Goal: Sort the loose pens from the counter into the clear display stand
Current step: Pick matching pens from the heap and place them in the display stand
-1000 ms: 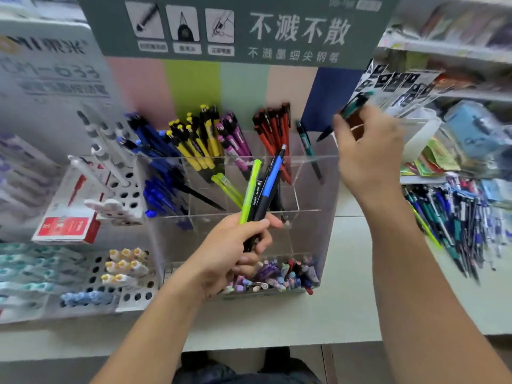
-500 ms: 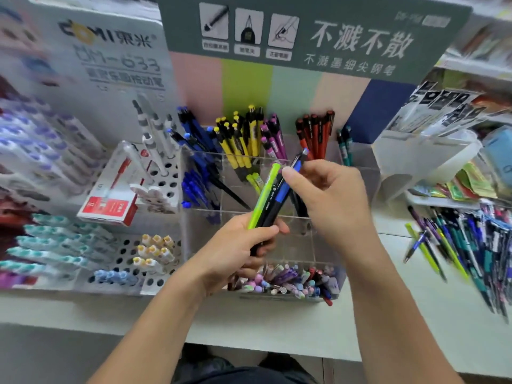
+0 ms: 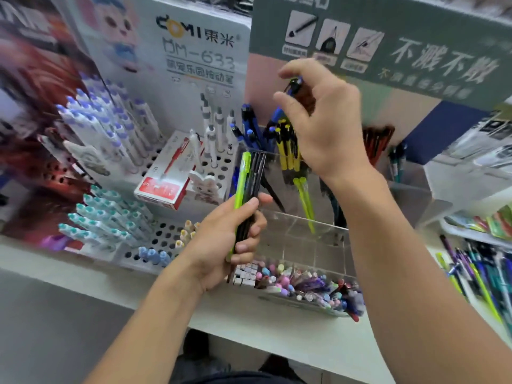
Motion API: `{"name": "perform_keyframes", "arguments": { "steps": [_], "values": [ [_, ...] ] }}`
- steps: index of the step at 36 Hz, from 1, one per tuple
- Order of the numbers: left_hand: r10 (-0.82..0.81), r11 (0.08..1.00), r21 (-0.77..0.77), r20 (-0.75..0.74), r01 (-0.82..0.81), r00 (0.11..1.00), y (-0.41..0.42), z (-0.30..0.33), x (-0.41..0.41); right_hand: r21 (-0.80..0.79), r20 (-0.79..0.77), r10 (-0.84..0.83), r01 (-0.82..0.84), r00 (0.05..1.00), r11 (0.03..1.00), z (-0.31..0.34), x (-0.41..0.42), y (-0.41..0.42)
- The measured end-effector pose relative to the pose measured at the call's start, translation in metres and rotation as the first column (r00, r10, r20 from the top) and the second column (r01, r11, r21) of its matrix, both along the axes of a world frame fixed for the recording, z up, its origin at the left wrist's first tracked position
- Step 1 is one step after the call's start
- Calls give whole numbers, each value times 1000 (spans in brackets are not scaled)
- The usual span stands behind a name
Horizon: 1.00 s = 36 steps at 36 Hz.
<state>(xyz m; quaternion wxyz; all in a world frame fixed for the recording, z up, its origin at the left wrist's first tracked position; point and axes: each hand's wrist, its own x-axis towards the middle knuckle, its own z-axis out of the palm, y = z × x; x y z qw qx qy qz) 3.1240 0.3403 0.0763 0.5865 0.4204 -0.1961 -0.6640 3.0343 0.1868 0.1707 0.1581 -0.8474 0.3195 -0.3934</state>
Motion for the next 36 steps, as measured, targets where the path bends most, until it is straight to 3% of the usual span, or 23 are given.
{"name": "perform_keyframes", "arguments": {
  "steps": [3, 6, 9, 11, 14, 16, 17, 21, 24, 25, 27, 30, 33, 36],
  "values": [
    [4, 1000, -11, 59, -3, 998, 1, -3, 3, -26, -301, -5, -3, 954, 1000, -1, 15, -7],
    [6, 1000, -24, 90, -4, 996, 2, -6, 4, -63, -524, -65, 37, 849, 997, -3, 24, -12],
    [15, 1000, -15, 152, -13, 988, 0, -9, 4, -108, -622, -114, 59, 775, 992, -6, 30, -11],
    [14, 1000, -17, 232, -11, 973, -1, -11, 3, -107, -624, -108, 52, 774, 993, -7, 28, -7],
    [4, 1000, -21, 341, 3, 940, -2, -12, 1, -143, -318, -124, 82, 940, 986, -7, 10, 8],
    [14, 999, -37, 437, 2, 899, -2, -15, -1, -96, -59, -192, 186, 980, 978, -7, -11, 25],
    [24, 999, -52, 507, 3, 862, -3, -16, -3, -1, -8, -220, 220, 975, 975, -9, -22, 34],
    [43, 990, -122, 751, 75, 659, -10, -14, -20, 435, -143, -221, 262, 965, 861, -38, -49, 70],
    [17, 990, -105, 762, 99, 647, -14, -13, -35, 587, -76, -267, 259, 961, 767, -63, -59, 74],
    [3, 991, -92, 756, 102, 654, -15, -15, -39, 622, -45, -290, 254, 956, 740, -67, -63, 72],
    [-34, 995, -51, 662, 91, 749, -18, -18, -44, 701, 22, -316, 210, 949, 681, -67, -70, 67],
    [-125, 992, 20, 388, 127, 913, -19, -17, -45, 778, 280, -401, 39, 872, 627, -55, -85, 63],
    [-151, 989, 38, 192, 146, 970, -17, -18, -44, 676, 499, -464, 6, 732, 737, -41, -102, 57],
    [-141, 990, 25, 147, 139, 979, -14, -21, -42, 454, 449, -393, 174, 802, 874, -46, -114, 45]
  ]
}}
